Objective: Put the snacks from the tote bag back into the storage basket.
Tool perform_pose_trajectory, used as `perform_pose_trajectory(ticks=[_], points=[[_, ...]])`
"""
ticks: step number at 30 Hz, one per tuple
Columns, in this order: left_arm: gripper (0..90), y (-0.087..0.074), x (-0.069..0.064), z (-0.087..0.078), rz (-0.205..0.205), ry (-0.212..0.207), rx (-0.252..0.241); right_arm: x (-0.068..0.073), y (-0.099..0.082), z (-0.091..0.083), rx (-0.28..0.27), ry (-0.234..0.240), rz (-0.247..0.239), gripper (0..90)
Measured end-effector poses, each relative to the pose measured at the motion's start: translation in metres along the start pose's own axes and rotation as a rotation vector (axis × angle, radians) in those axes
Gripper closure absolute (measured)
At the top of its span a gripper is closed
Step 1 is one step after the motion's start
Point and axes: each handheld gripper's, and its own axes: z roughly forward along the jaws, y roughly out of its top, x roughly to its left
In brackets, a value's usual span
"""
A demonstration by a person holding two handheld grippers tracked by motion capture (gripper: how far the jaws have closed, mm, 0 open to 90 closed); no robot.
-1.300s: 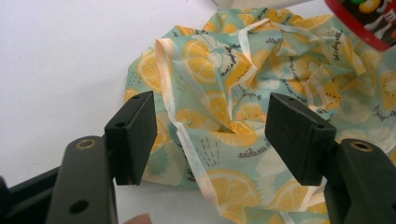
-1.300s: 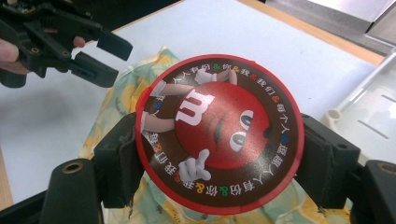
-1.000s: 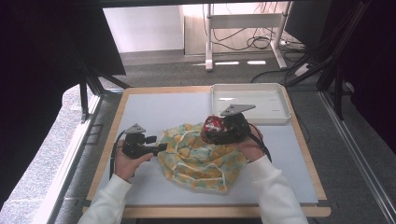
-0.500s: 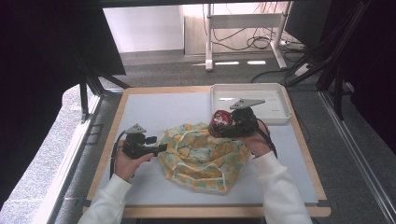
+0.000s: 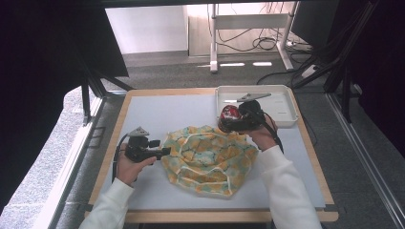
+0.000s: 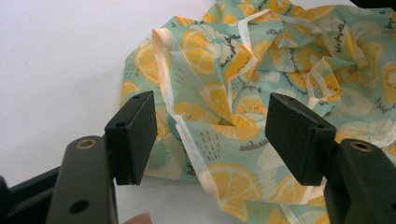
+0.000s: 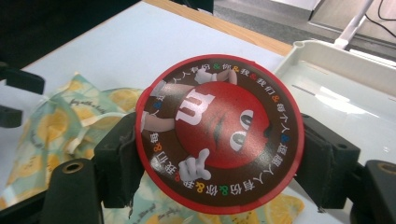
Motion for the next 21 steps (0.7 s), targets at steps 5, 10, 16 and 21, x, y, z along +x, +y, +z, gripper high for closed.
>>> perform_pose_trajectory(ticks=[5, 10, 16, 21], points=[[34.3, 0.0, 0.001, 0.0, -0.005, 0.002, 0.001, -0.006, 0.003, 0.007, 0.013, -0.015, 0.01, 25.2], [34.4, 0.0, 0.0, 0.0, -0.011, 0.006, 0.0, -0.012, 0.006, 0.014, 0.022, -0.019, 0.02, 25.2], [34.7, 0.0, 0.0, 0.0, -0.012, 0.009, 0.001, -0.018, 0.012, 0.02, 0.026, -0.027, 0.027, 25.2], [34.8, 0.0, 0.0, 0.0, -0.011, 0.007, 0.001, -0.023, 0.015, 0.027, 0.037, -0.043, 0.027, 25.2]])
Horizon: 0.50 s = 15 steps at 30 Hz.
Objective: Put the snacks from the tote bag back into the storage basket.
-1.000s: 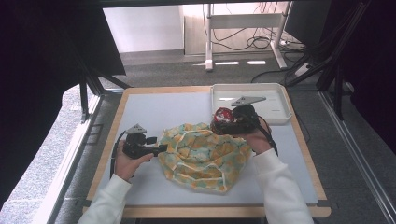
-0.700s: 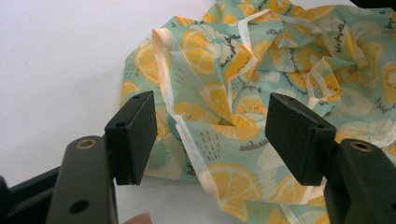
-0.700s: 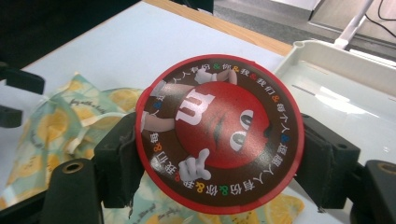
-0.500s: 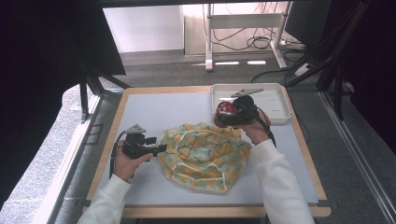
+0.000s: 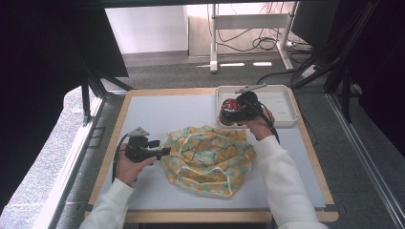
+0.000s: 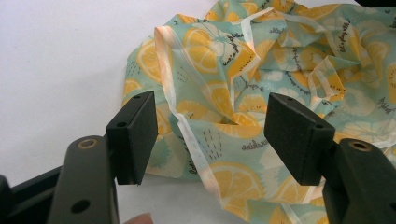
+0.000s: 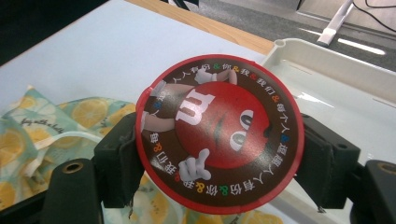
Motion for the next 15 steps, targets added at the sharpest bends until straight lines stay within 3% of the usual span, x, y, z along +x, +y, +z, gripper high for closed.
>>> perform_pose_trajectory(ticks=[15], points=[[35.1, 0.0, 0.0, 0.0, 0.001, 0.003, 0.006, -0.018, 0.019, 0.02, 0.021, -0.024, 0.037, 25.2]])
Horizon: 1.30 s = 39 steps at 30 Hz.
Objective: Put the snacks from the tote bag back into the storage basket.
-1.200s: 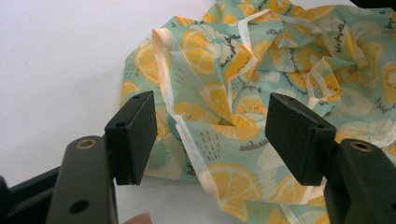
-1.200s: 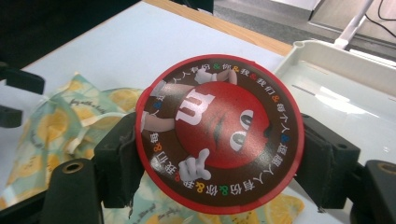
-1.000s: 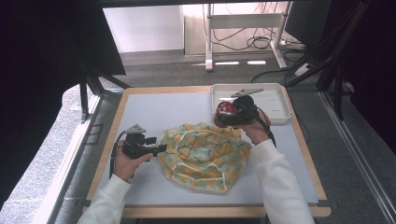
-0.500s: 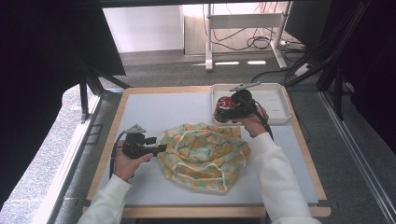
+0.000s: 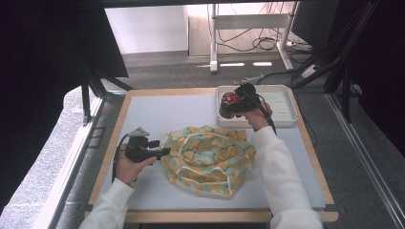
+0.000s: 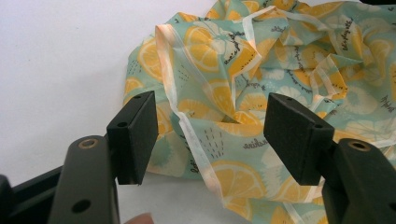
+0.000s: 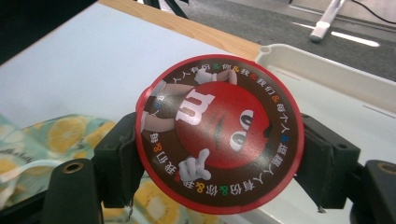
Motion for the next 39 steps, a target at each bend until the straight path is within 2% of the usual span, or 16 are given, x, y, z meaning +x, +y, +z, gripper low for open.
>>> perform_pose_trajectory(ticks=[12, 30, 39], points=[[35.3, 0.0, 0.001, -0.001, -0.002, -0.001, -0.001, -0.01, 0.003, 0.023, 0.043, -0.029, 0.021, 25.1], [35.0, 0.0, 0.001, 0.0, -0.001, -0.007, 0.002, -0.023, -0.003, 0.046, 0.066, -0.055, 0.077, 25.1], [35.0, 0.0, 0.001, 0.0, 0.0, -0.005, 0.003, -0.025, -0.009, 0.061, 0.098, -0.082, 0.07, 25.1]])
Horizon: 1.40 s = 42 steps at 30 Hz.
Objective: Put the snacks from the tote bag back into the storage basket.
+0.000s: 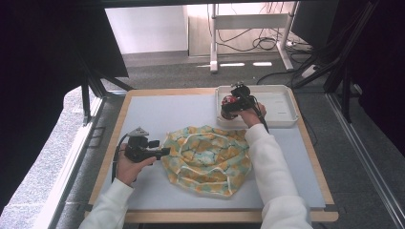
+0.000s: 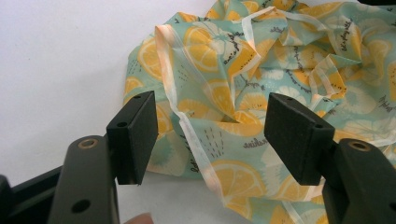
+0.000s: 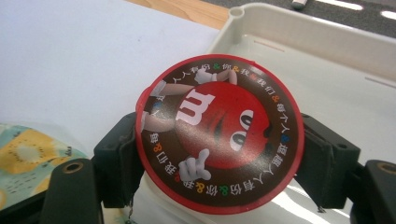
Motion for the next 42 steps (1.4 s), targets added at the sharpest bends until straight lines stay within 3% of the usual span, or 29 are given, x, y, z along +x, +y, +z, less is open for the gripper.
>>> perform_pose_trajectory(ticks=[13, 26, 27, 31, 42], points=[[34.8, -0.001, 0.0, 0.002, 0.0, 0.001, 0.006, -0.005, -0.014, 0.017, 0.028, -0.002, 0.02, 25.1], [34.7, -0.001, 0.001, 0.002, 0.001, 0.001, 0.011, 0.0, -0.016, 0.023, 0.036, 0.003, -0.014, 21.6], [34.7, -0.001, 0.001, 0.002, 0.001, 0.001, 0.011, 0.001, -0.016, 0.023, 0.028, 0.002, -0.008, 17.2], [34.7, -0.001, 0.0, 0.003, 0.001, 0.0, 0.011, 0.001, -0.015, 0.02, -0.001, 0.001, 0.007, 13.6], [34.5, 0.0, 0.005, 0.007, -0.004, 0.005, 0.019, -0.003, -0.021, -0.001, -0.092, 0.003, 0.04, 13.0]])
